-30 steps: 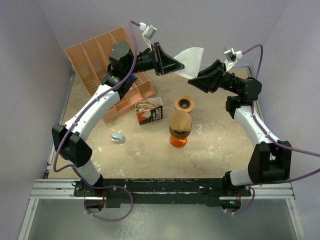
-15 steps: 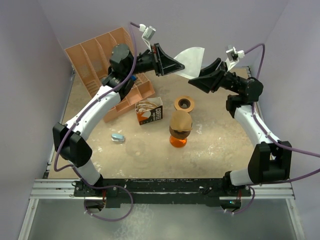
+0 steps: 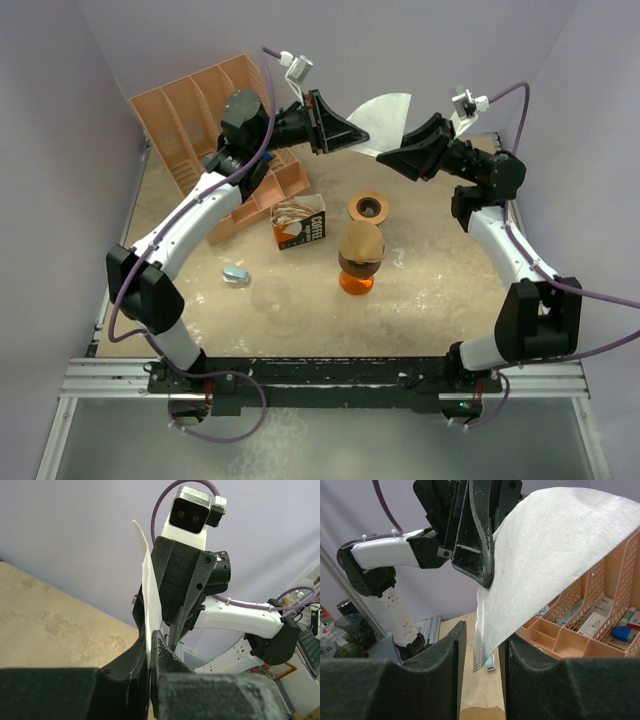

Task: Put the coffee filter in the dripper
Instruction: Pick up the coffee filter from the center of the board.

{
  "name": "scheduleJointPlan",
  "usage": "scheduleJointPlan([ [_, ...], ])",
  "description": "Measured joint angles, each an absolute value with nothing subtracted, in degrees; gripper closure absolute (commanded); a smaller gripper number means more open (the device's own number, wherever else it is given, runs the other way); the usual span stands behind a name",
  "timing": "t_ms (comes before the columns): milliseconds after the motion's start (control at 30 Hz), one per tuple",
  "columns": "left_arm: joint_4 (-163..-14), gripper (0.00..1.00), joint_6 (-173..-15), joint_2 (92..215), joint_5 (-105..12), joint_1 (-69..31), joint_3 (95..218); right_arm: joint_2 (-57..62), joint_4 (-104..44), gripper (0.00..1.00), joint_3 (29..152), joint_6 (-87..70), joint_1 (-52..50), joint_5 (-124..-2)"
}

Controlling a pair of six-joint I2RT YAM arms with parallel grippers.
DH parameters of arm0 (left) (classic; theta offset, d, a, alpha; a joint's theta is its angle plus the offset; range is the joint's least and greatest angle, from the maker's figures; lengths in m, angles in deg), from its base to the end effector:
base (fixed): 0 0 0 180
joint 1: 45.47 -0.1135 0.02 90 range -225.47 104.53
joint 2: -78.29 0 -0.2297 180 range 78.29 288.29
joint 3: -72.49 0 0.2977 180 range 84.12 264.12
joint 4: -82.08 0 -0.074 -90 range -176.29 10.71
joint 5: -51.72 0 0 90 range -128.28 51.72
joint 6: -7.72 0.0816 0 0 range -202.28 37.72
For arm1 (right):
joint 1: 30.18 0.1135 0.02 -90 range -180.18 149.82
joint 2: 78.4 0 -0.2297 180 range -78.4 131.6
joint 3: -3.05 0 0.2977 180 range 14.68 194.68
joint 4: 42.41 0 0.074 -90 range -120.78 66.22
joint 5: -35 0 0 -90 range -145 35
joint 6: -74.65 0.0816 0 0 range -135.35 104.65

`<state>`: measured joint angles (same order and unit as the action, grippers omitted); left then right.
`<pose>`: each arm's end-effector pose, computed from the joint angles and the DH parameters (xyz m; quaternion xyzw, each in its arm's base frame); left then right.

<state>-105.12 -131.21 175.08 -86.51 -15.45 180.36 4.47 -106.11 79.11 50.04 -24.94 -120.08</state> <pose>0.3689 -0.2834 0.4391 0.2388 0.5818 -0.6550 0.4188 0.3381 0.1053 0.3969 -0.3258 0.4662 0.5922 0.5708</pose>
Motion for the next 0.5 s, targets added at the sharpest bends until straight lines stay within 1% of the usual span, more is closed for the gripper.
scheduleJointPlan([
  [33, -105.12, 1.00, -131.21, 175.08, -86.51, -15.45, 180.23, 4.56, -105.98, 0.68, 79.13, 50.04, -24.94, -120.06],
  [67, -105.09, 1.00, -131.21, 175.08, -86.49, -15.45, 180.08, 4.60, -105.82, 0.66, 79.13, 50.06, -24.96, -120.06],
  [200, -105.12, 1.00, -131.21, 175.08, -86.51, -15.45, 179.95, 4.60, -105.47, 0.50, 79.39, 50.08, -25.03, -120.04],
  [367, -105.12, 1.00, -131.21, 175.08, -86.51, -15.45, 179.95, 4.60, -105.32, 0.39, 79.41, 50.15, -25.47, -120.06],
  [433, -105.12, 1.00, -131.21, 175.08, -86.51, -15.45, 179.95, 4.60, -105.30, 0.38, 79.46, 50.26, -25.75, -120.04],
  [500, -105.12, 1.00, -131.21, 175.08, -86.51, -15.45, 179.88, 4.60, -105.28, 0.41, 79.50, 50.26, -25.86, -120.04],
])
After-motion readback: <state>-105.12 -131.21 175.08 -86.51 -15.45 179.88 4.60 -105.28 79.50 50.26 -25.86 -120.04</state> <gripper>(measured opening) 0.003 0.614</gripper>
